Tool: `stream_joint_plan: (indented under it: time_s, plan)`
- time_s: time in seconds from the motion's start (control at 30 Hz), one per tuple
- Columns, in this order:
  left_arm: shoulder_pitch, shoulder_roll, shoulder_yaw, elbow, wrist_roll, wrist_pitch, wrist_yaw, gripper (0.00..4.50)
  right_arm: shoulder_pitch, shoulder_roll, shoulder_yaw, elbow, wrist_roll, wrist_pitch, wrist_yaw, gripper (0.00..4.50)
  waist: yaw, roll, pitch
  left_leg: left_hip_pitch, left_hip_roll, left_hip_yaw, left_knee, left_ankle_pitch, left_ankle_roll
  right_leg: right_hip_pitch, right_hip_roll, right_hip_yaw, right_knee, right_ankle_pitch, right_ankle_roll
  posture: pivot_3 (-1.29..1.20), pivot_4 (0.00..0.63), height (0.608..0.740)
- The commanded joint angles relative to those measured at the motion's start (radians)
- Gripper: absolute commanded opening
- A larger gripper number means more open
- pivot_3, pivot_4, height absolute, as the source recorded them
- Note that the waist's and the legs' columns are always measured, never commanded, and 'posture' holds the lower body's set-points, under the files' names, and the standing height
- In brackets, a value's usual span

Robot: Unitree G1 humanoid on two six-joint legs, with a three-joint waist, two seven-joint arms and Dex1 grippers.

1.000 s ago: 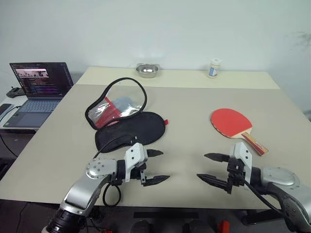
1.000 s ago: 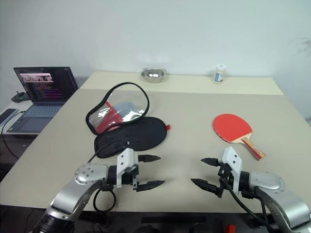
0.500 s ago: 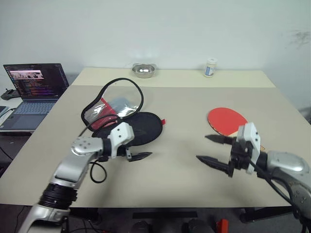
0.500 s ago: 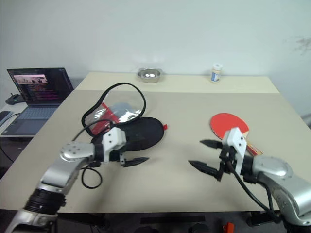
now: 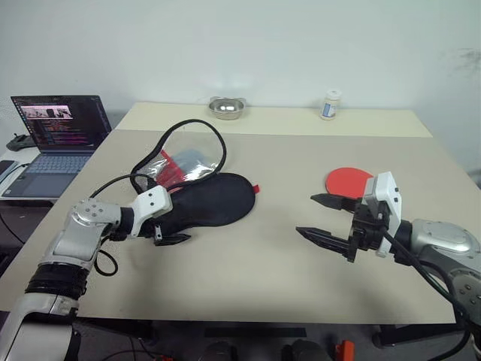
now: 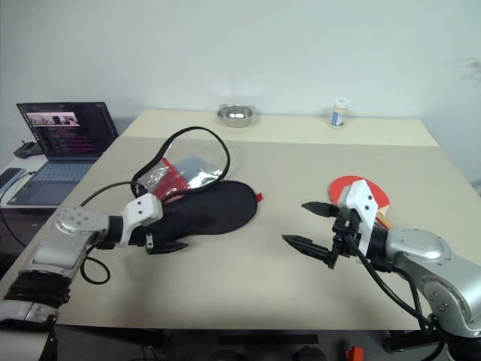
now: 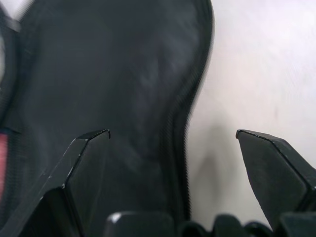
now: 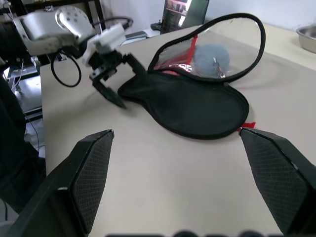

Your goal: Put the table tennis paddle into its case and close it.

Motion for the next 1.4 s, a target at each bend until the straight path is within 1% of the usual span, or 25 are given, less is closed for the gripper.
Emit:
stream_joint_plan:
  time_s: [0.03, 0.13, 0.17, 0.23, 0.3, 0.33, 0.43, 0.5, 0.57, 0.6, 0.7, 0.83, 0.93, 1.0, 1.07, 1.1, 1.2, 1.27, 1.4]
  plan:
    - [-0.021, 0.019, -0.009, 0.055, 0.031, -0.062, -0.033, 4.5, -0.029, 0.008, 0.005, -0.015, 0.0, -0.025, -0.008, 4.48, -0.002, 0.0, 0.0, 0.0, 0.0, 0.0, 0.0, 0.0, 0.0, 0.0, 0.0, 0.0, 0.0, 0.0, 0.0, 0.0, 0.15, 0.74]
    - [-0.025, 0.015, -0.018, 0.104, 0.052, -0.097, -0.042, 4.5, -0.033, 0.01, 0.008, -0.01, -0.006, -0.031, -0.007, 4.48, -0.002, 0.0, 0.0, 0.0, 0.0, 0.0, 0.0, 0.0, 0.0, -0.001, 0.0, 0.0, 0.001, 0.0, 0.0, 0.0, 0.15, 0.74]
    - [-0.028, 0.012, -0.018, 0.118, 0.055, -0.101, -0.044, 4.09, -0.033, 0.01, 0.008, -0.009, -0.007, -0.033, -0.007, 4.5, -0.002, 0.0, 0.0, 0.0, 0.0, 0.0, 0.0, 0.0, 0.0, 0.0, 0.0, 0.0, 0.001, 0.0, 0.0, 0.0, 0.15, 0.74]
    - [-0.041, 0.004, -0.025, 0.159, 0.071, -0.119, -0.036, 3.57, -0.034, 0.012, 0.009, -0.008, -0.011, -0.038, -0.01, 4.5, -0.003, 0.0, 0.0, 0.0, 0.0, 0.0, 0.0, 0.0, 0.0, -0.001, 0.0, 0.0, 0.001, 0.0, 0.0, 0.0, 0.15, 0.74]
    - [-0.054, -0.005, -0.029, 0.192, 0.08, -0.128, -0.028, 2.83, -0.032, 0.013, 0.007, -0.006, -0.013, -0.045, -0.014, 4.5, -0.003, 0.0, 0.0, 0.001, 0.0, 0.0, 0.0, 0.0, 0.0, 0.0, 0.0, 0.001, 0.002, 0.0, 0.0, 0.0, 0.15, 0.74]
    - [-0.058, -0.01, -0.028, 0.203, 0.078, -0.126, -0.027, 2.57, -0.032, 0.013, 0.007, -0.005, -0.014, -0.048, -0.016, 4.5, -0.003, 0.0, 0.0, 0.001, 0.0, 0.0, 0.001, 0.0, 0.0, 0.0, 0.0, 0.0, 0.004, 0.0, 0.0, 0.0, 0.15, 0.74]
    - [-0.07, -0.03, -0.017, 0.22, 0.064, -0.12, -0.011, 1.49, -0.033, 0.012, 0.005, -0.002, -0.015, -0.053, -0.022, 4.5, -0.003, 0.0, 0.0, 0.003, 0.0, 0.0, 0.002, 0.001, 0.0, -0.001, 0.0, 0.001, 0.009, -0.001, 0.001, 0.0, 0.15, 0.74]
    - [-0.077, -0.053, -0.008, 0.209, 0.057, -0.112, 0.017, 0.78, -0.03, 0.009, 0.0, -0.001, -0.015, -0.054, -0.023, 4.5, -0.003, 0.0, 0.0, 0.004, 0.0, 0.0, 0.003, 0.002, 0.001, 0.0, 0.0, 0.001, 0.011, -0.002, 0.002, 0.0, 0.15, 0.74]
    - [-0.059, -0.073, -0.013, 0.137, 0.047, -0.074, 0.022, 0.12, -0.025, 0.004, -0.006, 0.0, -0.014, -0.053, -0.021, 4.5, -0.001, -0.001, 0.0, 0.004, 0.0, 0.0, 0.003, 0.004, 0.001, -0.001, 0.0, 0.001, 0.013, -0.002, 0.003, 0.0, 0.15, 0.74]
    - [-0.046, -0.086, -0.017, 0.084, 0.038, -0.034, 0.025, 0.02, -0.022, 0.001, -0.008, -0.001, -0.014, -0.053, -0.021, 4.5, 0.002, -0.001, -0.001, 0.004, 0.0, 0.0, 0.003, 0.004, 0.001, 0.0, 0.0, 0.001, 0.013, -0.002, 0.003, 0.0, 0.15, 0.74]
    - [-0.006, -0.116, -0.024, -0.048, 0.021, 0.076, 0.043, 0.02, -0.015, -0.008, -0.015, 0.0, -0.014, -0.052, -0.018, 4.5, 0.007, -0.001, -0.001, 0.003, -0.001, -0.001, 0.003, 0.005, 0.001, -0.001, -0.001, 0.0, 0.013, -0.002, 0.002, 0.0, 0.15, 0.74]
    - [0.073, -0.222, -0.047, -0.327, -0.044, 0.384, 0.122, 0.02, 0.013, -0.04, -0.043, 0.01, -0.009, -0.049, 0.003, 4.5, 0.01, -0.001, -0.001, 0.001, -0.006, 0.0, 0.003, 0.005, 0.001, -0.001, -0.007, 0.0, 0.011, -0.001, 0.002, 0.0, 0.15, 0.74]
    - [0.092, -0.297, -0.088, -0.425, -0.045, 0.518, 0.174, 0.02, 0.04, -0.067, -0.059, 0.015, -0.005, -0.049, 0.026, 4.5, 0.013, -0.001, -0.001, 0.0, -0.007, 0.0, 0.003, 0.004, 0.001, 0.0, -0.008, 0.0, 0.009, -0.001, 0.003, 0.0, 0.15, 0.74]
    - [0.087, -0.339, -0.118, -0.44, -0.035, 0.558, 0.199, 0.02, 0.053, -0.082, -0.065, 0.018, -0.005, -0.051, 0.04, 4.5, 0.014, -0.001, -0.001, 0.0, -0.007, 0.0, 0.003, 0.004, 0.001, 0.0, -0.008, 0.0, 0.009, -0.001, 0.004, 0.0, 0.15, 0.74]
    - [0.061, -0.399, -0.148, -0.412, -0.02, 0.564, 0.235, 0.02, 0.069, -0.099, -0.071, 0.024, -0.013, -0.056, 0.056, 4.5, 0.017, -0.001, -0.001, 0.001, -0.007, -0.001, 0.003, 0.004, 0.001, 0.0, -0.008, 0.0, 0.009, -0.002, 0.005, 0.0, 0.15, 0.74]
    - [0.042, -0.438, -0.152, -0.398, -0.021, 0.581, 0.261, 0.02, 0.074, -0.105, -0.075, 0.027, -0.015, -0.058, 0.061, 4.5, 0.021, -0.001, -0.001, 0.001, -0.007, -0.002, 0.003, 0.004, 0.001, 0.001, -0.007, -0.001, 0.01, -0.004, 0.008, 0.0, 0.15, 0.74]
    - [0.008, -0.515, -0.159, -0.372, -0.025, 0.607, 0.303, 0.02, 0.079, -0.112, -0.081, 0.026, -0.014, -0.058, 0.061, 4.5, 0.028, -0.001, -0.001, 0.002, -0.008, -0.004, 0.006, 0.005, 0.001, 0.003, -0.007, -0.003, 0.01, -0.004, 0.009, 0.0, 0.15, 0.74]
    - [-0.01, -0.55, -0.166, -0.351, -0.019, 0.606, 0.321, 0.02, 0.082, -0.113, -0.083, 0.021, -0.011, -0.056, 0.056, 4.5, 0.026, -0.001, -0.001, 0.0, -0.008, -0.005, 0.008, 0.004, 0.001, 0.004, -0.008, -0.003, 0.009, -0.003, 0.01, 0.0, 0.15, 0.74]
    - [-0.037, -0.59, -0.164, -0.312, -0.019, 0.605, 0.352, 0.02, 0.09, -0.111, -0.09, 0.005, -0.003, -0.049, 0.043, 4.5, 0.023, -0.001, -0.001, 0.0, -0.008, -0.004, 0.008, 0.004, 0.001, 0.004, -0.008, -0.002, 0.009, -0.003, 0.01, 0.0, 0.15, 0.74]
